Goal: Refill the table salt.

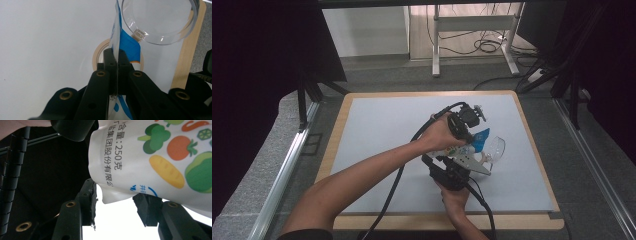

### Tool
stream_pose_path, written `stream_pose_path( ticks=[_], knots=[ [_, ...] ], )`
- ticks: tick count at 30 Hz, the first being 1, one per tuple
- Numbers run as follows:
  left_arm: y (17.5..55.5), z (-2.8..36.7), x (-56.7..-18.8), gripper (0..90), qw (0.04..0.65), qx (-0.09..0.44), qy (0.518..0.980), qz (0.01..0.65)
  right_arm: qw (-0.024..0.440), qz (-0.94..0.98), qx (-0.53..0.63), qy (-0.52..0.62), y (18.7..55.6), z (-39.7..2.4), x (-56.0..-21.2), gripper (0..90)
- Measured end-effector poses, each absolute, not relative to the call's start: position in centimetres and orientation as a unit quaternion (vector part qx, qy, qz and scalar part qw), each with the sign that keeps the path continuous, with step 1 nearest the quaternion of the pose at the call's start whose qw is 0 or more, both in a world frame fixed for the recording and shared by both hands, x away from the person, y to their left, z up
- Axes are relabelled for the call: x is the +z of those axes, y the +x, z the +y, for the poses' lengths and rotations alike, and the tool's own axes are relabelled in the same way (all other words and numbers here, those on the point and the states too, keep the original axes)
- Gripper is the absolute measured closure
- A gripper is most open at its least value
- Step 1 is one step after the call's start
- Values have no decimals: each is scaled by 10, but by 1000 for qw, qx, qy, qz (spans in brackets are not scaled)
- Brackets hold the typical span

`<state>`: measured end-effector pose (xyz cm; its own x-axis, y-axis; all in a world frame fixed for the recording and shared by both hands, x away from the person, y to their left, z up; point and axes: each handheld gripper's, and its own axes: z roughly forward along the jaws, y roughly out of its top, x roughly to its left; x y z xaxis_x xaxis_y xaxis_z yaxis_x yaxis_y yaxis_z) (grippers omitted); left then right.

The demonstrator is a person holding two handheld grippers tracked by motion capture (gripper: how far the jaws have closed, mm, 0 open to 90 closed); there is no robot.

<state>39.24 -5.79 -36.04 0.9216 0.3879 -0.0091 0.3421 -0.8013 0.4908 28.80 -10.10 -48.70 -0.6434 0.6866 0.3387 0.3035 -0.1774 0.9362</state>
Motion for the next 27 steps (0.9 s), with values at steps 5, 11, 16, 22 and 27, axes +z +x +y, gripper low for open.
stream_pose_path(
  ticks=[5,11,16,22,27],
  knots=[
    [393,-58,-361,900,250,44,948,193,145,625,657,397,288,-101,-487,549],
    [393,-59,-362,900,249,43,948,192,147,623,658,397,288,-101,-487,551],
    [393,-59,-362,900,248,42,949,191,148,621,660,396,288,-102,-485,554],
    [392,-59,-361,900,247,42,949,192,148,621,660,395,287,-101,-485,554],
    [392,-59,-361,900,247,42,949,192,149,622,660,395,287,-101,-485,554]
  ],
)
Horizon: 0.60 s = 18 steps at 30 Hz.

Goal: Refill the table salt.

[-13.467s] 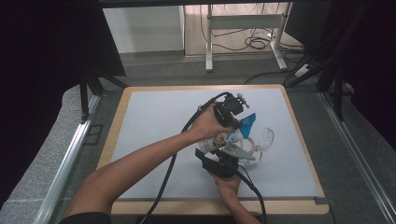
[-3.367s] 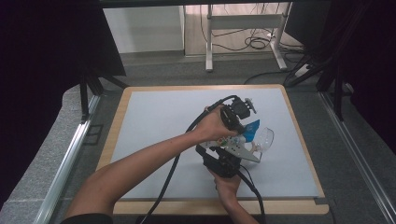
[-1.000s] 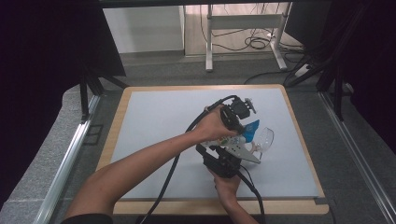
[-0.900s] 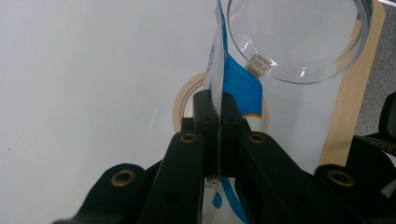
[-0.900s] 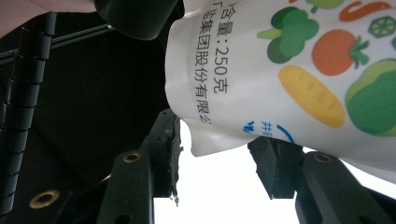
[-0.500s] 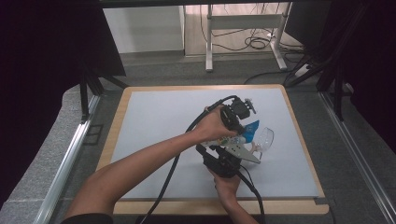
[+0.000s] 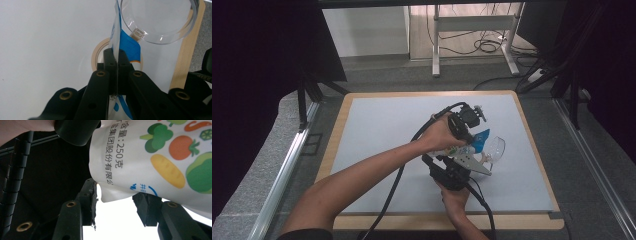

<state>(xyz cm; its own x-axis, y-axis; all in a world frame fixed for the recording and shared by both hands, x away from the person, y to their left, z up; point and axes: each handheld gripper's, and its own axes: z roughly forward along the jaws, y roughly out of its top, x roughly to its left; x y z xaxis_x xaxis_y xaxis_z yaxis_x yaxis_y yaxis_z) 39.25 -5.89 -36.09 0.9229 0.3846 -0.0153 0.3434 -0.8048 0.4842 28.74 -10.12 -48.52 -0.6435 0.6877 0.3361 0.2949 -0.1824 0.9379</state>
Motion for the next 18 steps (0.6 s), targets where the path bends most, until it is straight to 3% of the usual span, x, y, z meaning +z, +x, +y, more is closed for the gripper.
stream_pose_path(
  ticks=[18],
  knots=[
    [393,-60,-362,900,244,41,950,192,151,621,660,396,288,-100,-485,558]
  ],
)
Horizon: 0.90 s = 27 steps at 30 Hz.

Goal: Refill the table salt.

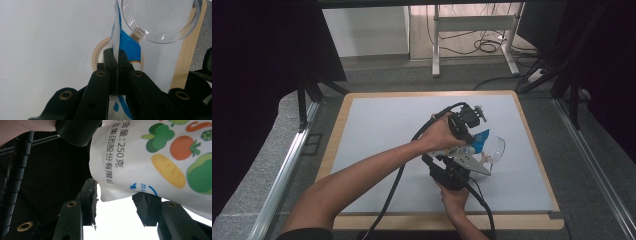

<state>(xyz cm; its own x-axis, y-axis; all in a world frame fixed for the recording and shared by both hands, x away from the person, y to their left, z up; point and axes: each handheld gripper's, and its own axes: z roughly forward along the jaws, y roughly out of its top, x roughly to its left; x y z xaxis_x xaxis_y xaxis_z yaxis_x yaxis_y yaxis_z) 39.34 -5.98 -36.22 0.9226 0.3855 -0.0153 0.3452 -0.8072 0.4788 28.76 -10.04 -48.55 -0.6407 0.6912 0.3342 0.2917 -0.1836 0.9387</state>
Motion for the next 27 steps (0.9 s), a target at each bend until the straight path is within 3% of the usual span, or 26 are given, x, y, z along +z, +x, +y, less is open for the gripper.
stream_pose_path(
  ticks=[27],
  knots=[
    [393,-60,-361,900,246,41,949,191,154,618,663,395,287,-101,-484,563]
  ],
)
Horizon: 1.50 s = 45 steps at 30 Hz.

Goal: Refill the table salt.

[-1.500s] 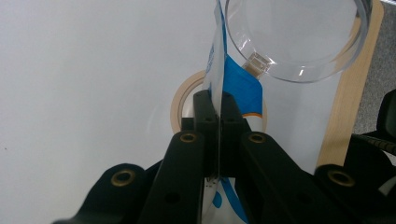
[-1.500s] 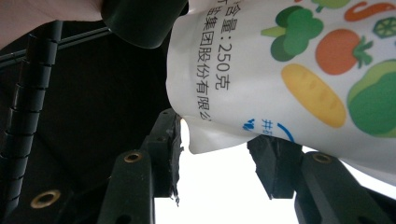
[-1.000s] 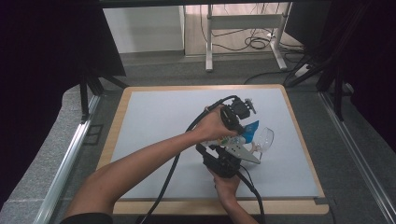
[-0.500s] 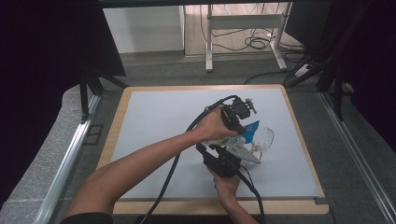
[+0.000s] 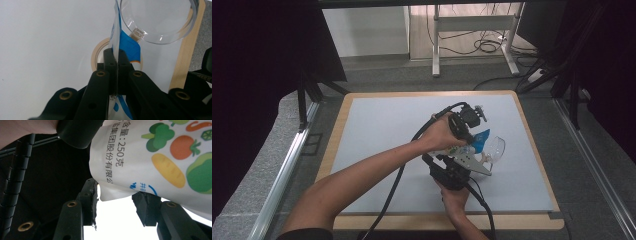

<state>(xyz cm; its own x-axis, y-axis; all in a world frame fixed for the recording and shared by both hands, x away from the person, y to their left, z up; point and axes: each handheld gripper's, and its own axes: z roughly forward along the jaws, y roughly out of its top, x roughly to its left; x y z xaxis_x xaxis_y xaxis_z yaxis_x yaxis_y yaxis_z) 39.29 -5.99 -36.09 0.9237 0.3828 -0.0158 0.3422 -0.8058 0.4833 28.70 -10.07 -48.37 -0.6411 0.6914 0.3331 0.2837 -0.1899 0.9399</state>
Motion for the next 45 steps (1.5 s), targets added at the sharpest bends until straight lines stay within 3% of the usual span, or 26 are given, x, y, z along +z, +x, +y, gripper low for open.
stream_pose_path(
  ticks=[45],
  knots=[
    [395,-60,-364,900,245,38,949,193,157,618,661,395,288,-100,-485,568]
  ],
)
